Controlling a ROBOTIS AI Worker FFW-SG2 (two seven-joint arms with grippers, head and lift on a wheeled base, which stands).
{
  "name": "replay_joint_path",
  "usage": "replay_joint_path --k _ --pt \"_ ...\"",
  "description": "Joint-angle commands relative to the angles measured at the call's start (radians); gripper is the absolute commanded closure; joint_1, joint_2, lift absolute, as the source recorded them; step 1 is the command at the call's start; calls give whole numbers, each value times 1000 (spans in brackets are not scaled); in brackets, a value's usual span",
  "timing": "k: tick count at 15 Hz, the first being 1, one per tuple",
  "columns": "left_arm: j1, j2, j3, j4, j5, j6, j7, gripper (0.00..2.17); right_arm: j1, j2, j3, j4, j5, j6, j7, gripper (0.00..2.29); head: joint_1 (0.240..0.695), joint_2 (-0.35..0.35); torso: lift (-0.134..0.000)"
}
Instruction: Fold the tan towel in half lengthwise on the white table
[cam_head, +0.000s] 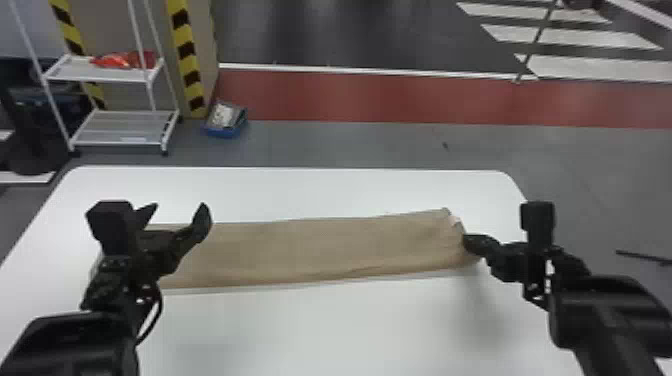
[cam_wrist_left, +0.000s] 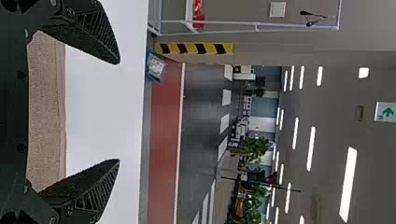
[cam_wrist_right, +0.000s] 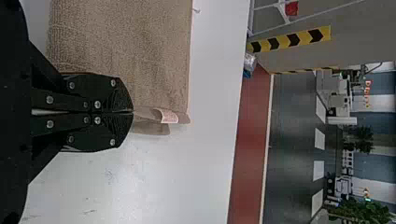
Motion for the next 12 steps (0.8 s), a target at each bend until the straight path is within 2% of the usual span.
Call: replay_joint_path --k 1,3,5,7,8,12 --pt "-12 -3 -6 10 -10 10 2 154 22 0 -2 -53 0 17 0 1244 695 -112 -57" --pt "-31 -3 -18 27 -39 83 13 154 62 1 -14 -119 -16 44 6 1244 695 -115 -57" --pt "-48 -2 -19 67 -47 111 14 154 131 8 -54 -286 -52 93 34 1244 695 -121 -57" --pt "-54 -2 -19 92 -56 108 14 154 209 9 -80 -392 -69 75 57 1244 695 -124 -57" --pt "-58 0 -18 105 -54 108 14 154 221 5 -75 -383 -34 47 61 1244 695 -126 -57" --pt "-56 3 -18 113 -54 105 16 154 193 -9 -68 -210 84 -131 42 1244 695 -134 -57"
